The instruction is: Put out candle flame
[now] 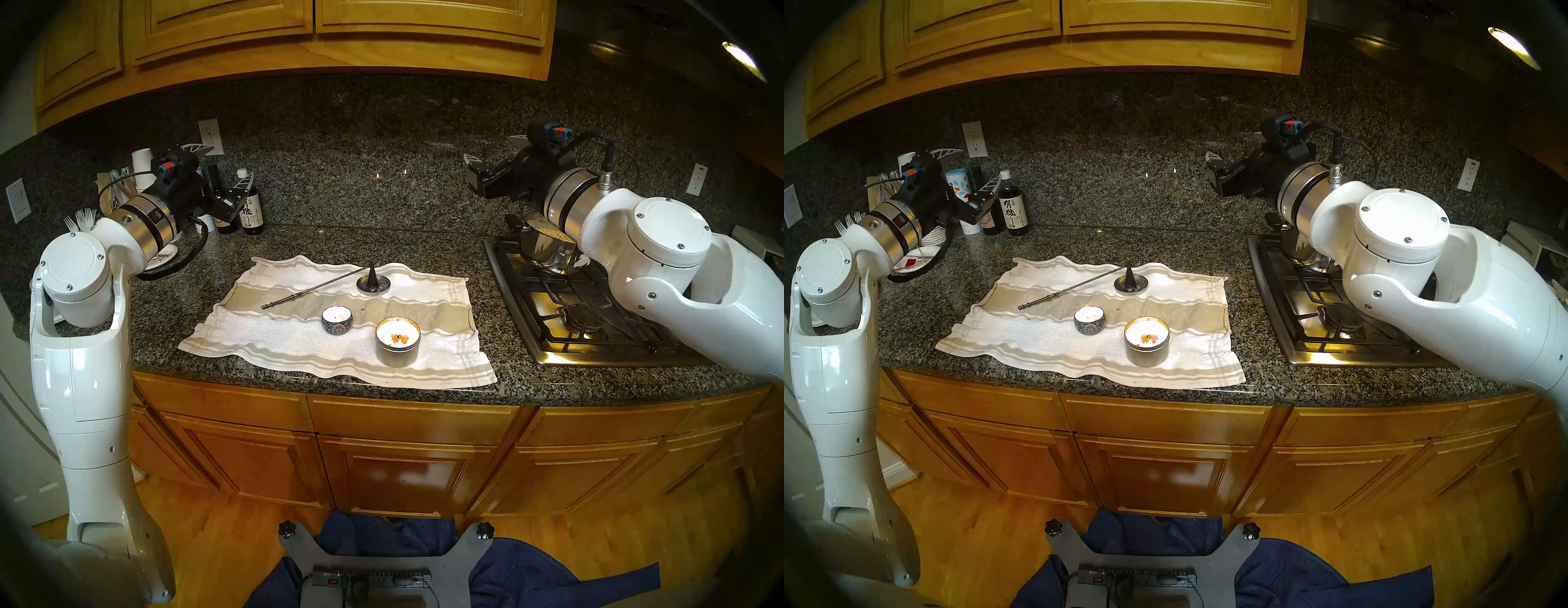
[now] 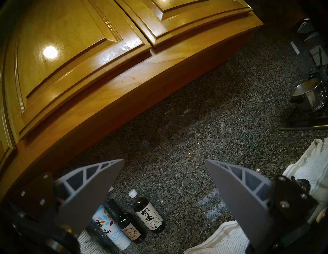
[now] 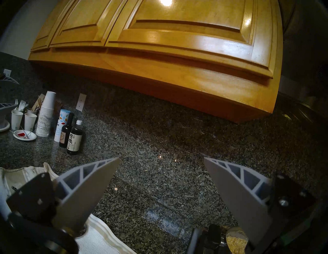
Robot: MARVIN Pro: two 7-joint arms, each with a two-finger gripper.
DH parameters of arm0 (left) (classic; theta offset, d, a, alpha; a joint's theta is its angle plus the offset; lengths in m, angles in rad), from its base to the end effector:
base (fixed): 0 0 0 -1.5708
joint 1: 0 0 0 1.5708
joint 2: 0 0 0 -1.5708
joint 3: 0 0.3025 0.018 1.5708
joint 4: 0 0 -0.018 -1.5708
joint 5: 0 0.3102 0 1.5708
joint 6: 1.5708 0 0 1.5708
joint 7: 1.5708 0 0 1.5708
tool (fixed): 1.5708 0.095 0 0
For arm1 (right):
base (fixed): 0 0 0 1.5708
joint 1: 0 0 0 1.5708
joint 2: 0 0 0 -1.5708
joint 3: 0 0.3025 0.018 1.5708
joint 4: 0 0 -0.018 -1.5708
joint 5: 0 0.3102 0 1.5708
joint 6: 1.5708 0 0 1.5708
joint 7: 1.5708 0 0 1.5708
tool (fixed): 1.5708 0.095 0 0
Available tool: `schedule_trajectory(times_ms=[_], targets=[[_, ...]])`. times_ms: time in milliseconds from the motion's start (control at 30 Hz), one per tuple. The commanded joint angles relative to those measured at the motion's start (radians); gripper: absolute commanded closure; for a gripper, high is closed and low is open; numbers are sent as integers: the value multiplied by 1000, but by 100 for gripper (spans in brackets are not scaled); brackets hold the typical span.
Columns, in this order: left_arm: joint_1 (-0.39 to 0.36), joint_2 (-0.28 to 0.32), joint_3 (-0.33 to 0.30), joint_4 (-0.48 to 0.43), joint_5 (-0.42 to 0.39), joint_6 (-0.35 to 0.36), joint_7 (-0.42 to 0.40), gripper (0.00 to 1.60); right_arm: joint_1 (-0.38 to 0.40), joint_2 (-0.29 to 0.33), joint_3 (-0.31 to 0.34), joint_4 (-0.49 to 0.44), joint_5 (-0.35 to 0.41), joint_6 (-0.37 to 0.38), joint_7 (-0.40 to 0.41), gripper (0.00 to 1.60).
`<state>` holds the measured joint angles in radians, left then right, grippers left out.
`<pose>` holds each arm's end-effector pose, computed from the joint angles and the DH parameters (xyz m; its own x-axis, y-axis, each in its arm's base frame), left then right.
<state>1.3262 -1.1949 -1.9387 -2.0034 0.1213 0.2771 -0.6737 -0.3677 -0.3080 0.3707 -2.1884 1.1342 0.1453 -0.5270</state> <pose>0.4006 0.1468 -0.0438 -0.3035 -0.5122 0.8035 -0.1179 -0.8166 -0.5650 0.3970 -0.0187 0.0023 -0.2278 0.2714 0.9351 0.2894 -0.8981 0.3311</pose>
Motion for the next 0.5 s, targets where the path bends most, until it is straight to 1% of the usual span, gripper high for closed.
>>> schedule_trajectory(times_ms=[0, 133, 300, 367, 467], targets=[[-27, 2, -2, -18, -12, 10, -3, 0, 27, 1, 26, 0, -4, -6, -3, 0], [-7, 2, -8, -18, -44, 2, -36, 0, 24, -1, 22, -1, -14, -7, -15, 0], [14, 7, -13, -5, -58, -9, -68, 0, 22, -1, 19, 1, -11, -16, -20, 0], [16, 7, -15, -1, -60, -9, -73, 0, 23, -1, 19, 2, -9, -16, -18, 0], [14, 13, -18, 20, -74, 10, -103, 0, 23, -1, 17, 7, -3, -16, -14, 0]])
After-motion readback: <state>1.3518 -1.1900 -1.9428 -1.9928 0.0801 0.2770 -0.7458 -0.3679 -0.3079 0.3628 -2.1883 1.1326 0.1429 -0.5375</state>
